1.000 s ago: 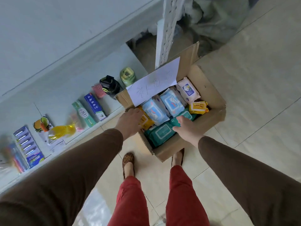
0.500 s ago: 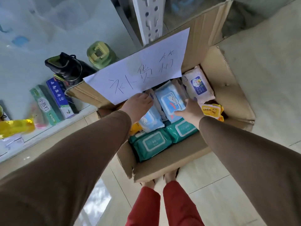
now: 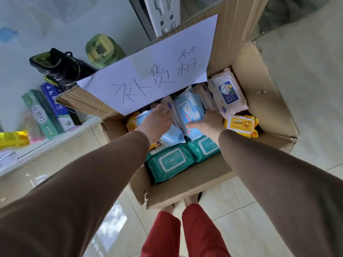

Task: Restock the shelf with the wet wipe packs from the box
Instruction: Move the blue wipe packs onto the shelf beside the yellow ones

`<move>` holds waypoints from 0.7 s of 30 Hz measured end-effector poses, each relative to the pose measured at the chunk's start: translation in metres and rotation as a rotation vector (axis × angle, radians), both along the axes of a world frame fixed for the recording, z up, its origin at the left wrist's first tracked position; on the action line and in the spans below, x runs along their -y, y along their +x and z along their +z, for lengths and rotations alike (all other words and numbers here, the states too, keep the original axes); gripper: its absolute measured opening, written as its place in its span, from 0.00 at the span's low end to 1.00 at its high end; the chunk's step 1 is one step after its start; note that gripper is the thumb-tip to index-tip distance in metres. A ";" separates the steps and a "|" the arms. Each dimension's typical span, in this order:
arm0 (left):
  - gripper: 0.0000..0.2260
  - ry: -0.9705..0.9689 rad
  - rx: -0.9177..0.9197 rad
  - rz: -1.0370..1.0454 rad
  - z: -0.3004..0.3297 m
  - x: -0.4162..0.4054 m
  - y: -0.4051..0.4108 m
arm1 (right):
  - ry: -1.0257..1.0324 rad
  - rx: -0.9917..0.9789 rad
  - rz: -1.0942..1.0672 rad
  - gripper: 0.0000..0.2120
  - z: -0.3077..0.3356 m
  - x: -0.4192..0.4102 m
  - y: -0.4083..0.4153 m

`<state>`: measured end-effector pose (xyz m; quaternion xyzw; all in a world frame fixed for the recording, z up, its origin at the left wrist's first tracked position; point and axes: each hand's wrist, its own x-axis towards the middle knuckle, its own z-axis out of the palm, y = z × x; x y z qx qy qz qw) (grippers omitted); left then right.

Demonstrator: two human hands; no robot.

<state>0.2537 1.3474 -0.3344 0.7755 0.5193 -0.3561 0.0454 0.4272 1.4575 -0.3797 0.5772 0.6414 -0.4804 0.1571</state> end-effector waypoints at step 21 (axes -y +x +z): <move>0.20 0.204 0.490 1.042 0.393 0.268 -0.105 | 0.196 -0.282 0.392 0.27 0.408 0.170 -0.059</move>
